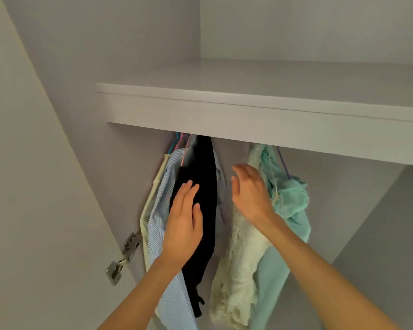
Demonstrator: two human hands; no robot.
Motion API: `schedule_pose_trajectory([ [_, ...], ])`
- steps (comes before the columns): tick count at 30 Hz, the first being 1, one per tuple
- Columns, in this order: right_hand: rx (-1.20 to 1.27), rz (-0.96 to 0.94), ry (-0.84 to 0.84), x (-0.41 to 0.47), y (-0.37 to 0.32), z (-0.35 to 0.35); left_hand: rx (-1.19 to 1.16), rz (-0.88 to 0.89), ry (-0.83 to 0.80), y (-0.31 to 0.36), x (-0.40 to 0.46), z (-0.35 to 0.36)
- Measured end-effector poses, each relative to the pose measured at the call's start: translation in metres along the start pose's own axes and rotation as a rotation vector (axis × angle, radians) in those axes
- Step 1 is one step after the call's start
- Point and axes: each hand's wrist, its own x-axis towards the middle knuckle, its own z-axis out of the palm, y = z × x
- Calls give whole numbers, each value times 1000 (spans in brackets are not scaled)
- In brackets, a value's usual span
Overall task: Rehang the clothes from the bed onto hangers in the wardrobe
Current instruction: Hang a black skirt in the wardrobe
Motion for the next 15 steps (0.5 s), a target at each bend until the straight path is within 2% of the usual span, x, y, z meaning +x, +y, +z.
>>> schedule_pose_trajectory([
  [3, -133, 25, 181, -17, 46, -41, -109, 9, -134, 32, -5, 40],
  [5, -104, 204, 158, -39, 72, -60, -176, -11, -266, 50, -13, 71],
  [7, 123, 524, -72, -56, 91, -73, -240, -76, -353, 67, -17, 98],
  [9, 477, 794, -320, -64, 101, -76, -280, -132, -405, 84, -15, 116],
  [11, 630, 824, -404, -71, 104, -74, -301, -138, -447, 94, -9, 128],
  [15, 538, 742, -400, -77, 92, -72, -272, -146, -499, 102, -2, 130],
])
